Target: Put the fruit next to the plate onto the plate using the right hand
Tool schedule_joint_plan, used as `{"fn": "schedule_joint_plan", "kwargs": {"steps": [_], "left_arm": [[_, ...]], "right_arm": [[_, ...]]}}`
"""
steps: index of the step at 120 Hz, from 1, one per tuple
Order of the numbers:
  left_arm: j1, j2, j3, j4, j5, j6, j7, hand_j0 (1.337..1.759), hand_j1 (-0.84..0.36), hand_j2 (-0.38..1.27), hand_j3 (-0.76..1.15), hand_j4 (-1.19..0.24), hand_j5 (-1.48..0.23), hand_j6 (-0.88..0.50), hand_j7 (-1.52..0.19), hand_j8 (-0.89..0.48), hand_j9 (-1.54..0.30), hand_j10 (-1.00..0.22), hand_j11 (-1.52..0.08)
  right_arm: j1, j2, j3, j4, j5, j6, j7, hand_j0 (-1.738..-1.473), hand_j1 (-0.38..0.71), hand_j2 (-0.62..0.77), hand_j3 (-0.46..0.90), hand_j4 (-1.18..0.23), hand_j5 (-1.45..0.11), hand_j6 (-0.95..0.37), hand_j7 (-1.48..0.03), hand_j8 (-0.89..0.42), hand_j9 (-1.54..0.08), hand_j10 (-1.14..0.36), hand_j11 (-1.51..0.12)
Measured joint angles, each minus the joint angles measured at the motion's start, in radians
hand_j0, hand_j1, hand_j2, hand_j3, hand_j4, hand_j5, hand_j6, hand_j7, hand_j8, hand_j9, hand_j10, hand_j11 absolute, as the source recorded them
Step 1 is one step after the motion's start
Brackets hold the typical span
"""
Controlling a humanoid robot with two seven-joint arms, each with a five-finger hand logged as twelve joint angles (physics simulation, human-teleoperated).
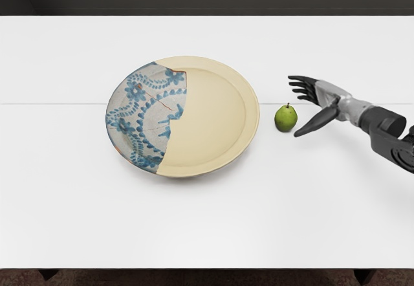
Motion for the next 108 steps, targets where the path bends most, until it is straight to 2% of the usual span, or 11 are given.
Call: {"fn": "schedule_joint_plan", "kwargs": {"steps": [87, 100, 108], "left_arm": [[0.000, 0.000, 0.000, 0.000, 0.000, 0.000, 0.000, 1.658, 0.35, 0.00, 0.00, 0.00, 0.00, 0.00, 0.00, 0.00, 0.00, 0.00, 0.00], [0.000, 0.000, 0.001, 0.000, 0.000, 0.000, 0.000, 1.658, 0.35, 0.00, 0.00, 0.00, 0.00, 0.00, 0.00, 0.00, 0.00, 0.00, 0.00], [0.000, 0.000, 0.001, 0.000, 0.000, 0.000, 0.000, 1.658, 0.35, 0.00, 0.00, 0.00, 0.00, 0.00, 0.00, 0.00, 0.00, 0.00, 0.00]], "right_arm": [[-0.014, 0.078, -0.040, -0.018, -0.030, -0.074, 0.053, -1.658, -0.08, -0.04, 0.00, -0.22, -0.29, -0.22, -0.29, -0.22, -0.29, -0.22, -0.28], [-0.022, 0.081, -0.039, -0.025, -0.024, -0.074, 0.068, -1.658, -0.07, -0.04, 0.00, -0.24, -0.29, -0.23, -0.30, -0.24, -0.29, -0.13, -0.43], [-0.026, 0.082, -0.038, -0.028, -0.022, -0.072, 0.076, -1.658, -0.06, -0.05, 0.00, -0.24, -0.31, -0.24, -0.31, -0.24, -0.31, -0.11, -0.44]]}}
